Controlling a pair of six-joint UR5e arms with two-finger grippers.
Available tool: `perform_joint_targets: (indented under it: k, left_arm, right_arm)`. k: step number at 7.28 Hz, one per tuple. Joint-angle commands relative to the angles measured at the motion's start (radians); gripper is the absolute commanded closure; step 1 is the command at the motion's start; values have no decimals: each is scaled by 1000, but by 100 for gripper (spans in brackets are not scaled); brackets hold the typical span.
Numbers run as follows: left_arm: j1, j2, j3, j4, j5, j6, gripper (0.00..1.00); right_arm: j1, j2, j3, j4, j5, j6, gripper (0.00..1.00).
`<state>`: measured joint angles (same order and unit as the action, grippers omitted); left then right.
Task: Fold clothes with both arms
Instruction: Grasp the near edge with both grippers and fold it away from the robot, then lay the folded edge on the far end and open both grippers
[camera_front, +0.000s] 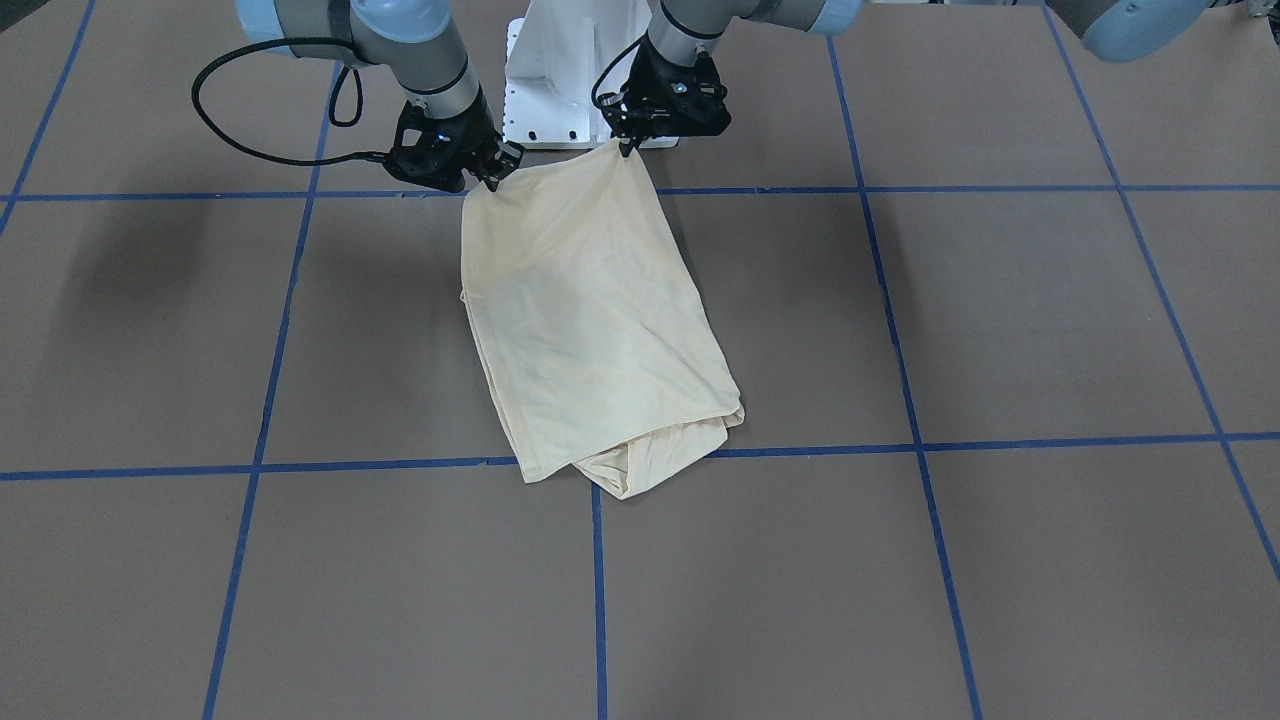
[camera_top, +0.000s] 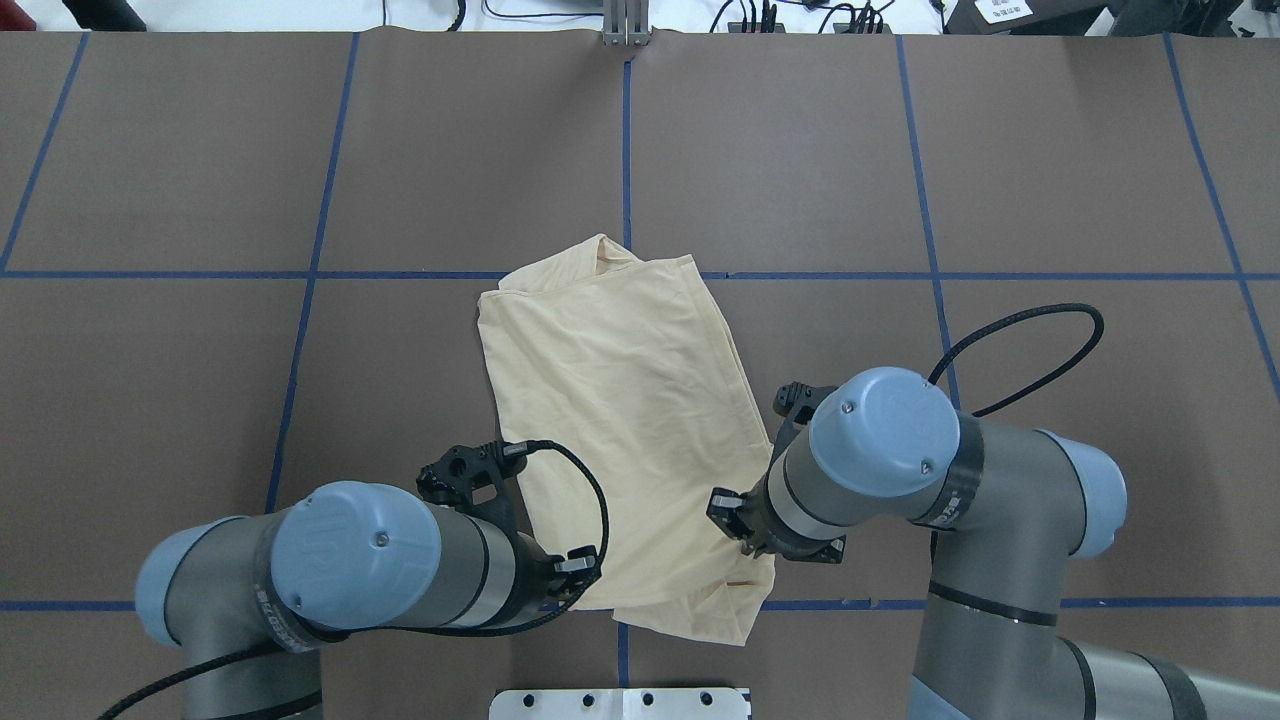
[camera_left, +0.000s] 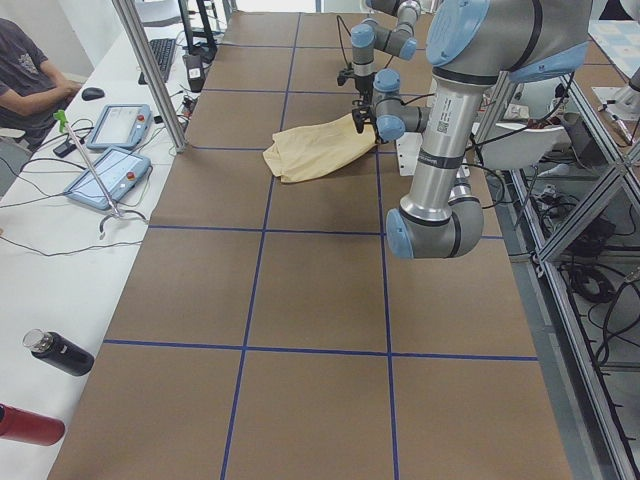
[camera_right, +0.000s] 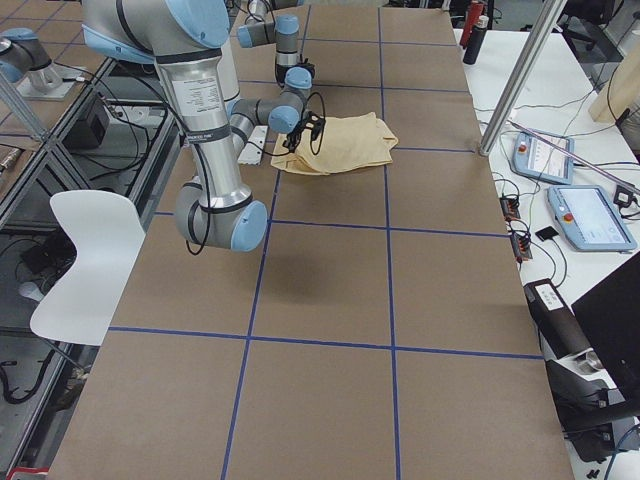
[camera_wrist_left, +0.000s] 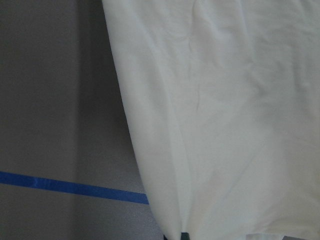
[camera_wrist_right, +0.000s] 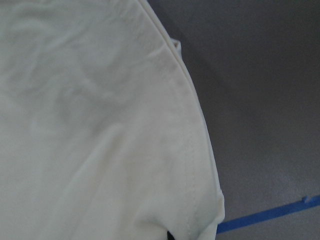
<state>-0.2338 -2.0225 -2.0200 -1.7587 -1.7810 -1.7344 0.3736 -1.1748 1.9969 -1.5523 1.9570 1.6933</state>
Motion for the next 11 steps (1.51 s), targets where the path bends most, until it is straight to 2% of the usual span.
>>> perform_joint_targets:
  k: [1,3,4,5,6,8,9,11]
  left_arm:
    - [-111,2,-40,73,-58,13,100]
    - [-201,-39,-8,73,-66,74,100]
    - [-258,-85,68,67,-67,93,100]
    - [-319,-160,198,59,-66,139,100]
    - [-387,-201,313,12,-66,197,100]
    - [-467,-200,435,-71,-66,268,100]
    - [-475,-200,487,-124,-66,268,100]
    - [-472,-205,538,-185,-64,263,100]
  right_arm:
    - [103,36,-15,6,-3,-17,100]
    - [194,133,-103,5,-3,-53,100]
    - [218,179,-159,6,-3,-79,100]
    - [237,226,-226,9,-3,-96,100]
    - [263,288,-338,65,-3,-104,100]
    - [298,368,-569,235,-6,-107,100]
    - [307,392,-637,274,-7,-109,100]
    - [321,444,-702,288,-13,-109,100]
